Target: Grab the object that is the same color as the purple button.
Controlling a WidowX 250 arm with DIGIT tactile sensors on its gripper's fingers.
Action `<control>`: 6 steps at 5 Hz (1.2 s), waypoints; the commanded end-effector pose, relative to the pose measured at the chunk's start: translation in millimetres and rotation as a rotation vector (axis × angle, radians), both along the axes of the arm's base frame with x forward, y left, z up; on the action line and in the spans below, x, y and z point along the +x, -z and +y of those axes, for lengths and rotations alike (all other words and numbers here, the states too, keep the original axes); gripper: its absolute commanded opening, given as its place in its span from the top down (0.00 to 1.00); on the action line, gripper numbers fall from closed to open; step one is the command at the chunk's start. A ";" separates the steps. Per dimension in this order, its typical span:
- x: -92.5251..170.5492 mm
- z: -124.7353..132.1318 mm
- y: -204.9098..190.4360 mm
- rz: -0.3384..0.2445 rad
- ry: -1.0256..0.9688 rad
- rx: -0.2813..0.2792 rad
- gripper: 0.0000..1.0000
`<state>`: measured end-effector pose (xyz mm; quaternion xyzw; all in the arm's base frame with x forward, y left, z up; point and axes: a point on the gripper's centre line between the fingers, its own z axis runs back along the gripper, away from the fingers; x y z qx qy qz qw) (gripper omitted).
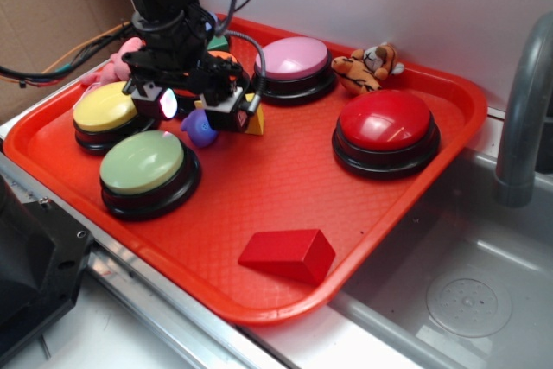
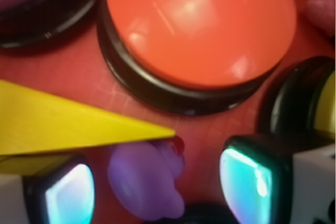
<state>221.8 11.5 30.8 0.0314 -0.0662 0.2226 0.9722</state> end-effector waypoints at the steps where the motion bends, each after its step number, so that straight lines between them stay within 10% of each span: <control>1: 2.9 5.2 1.9 -0.011 -0.006 0.011 0.06; 2: 2.8 7.0 5.6 -0.015 -0.031 0.012 0.99; 4: 2.7 4.1 -21.6 -0.054 -0.028 0.041 1.00; 6: -0.9 -10.3 -103.4 -0.013 0.129 -0.100 1.00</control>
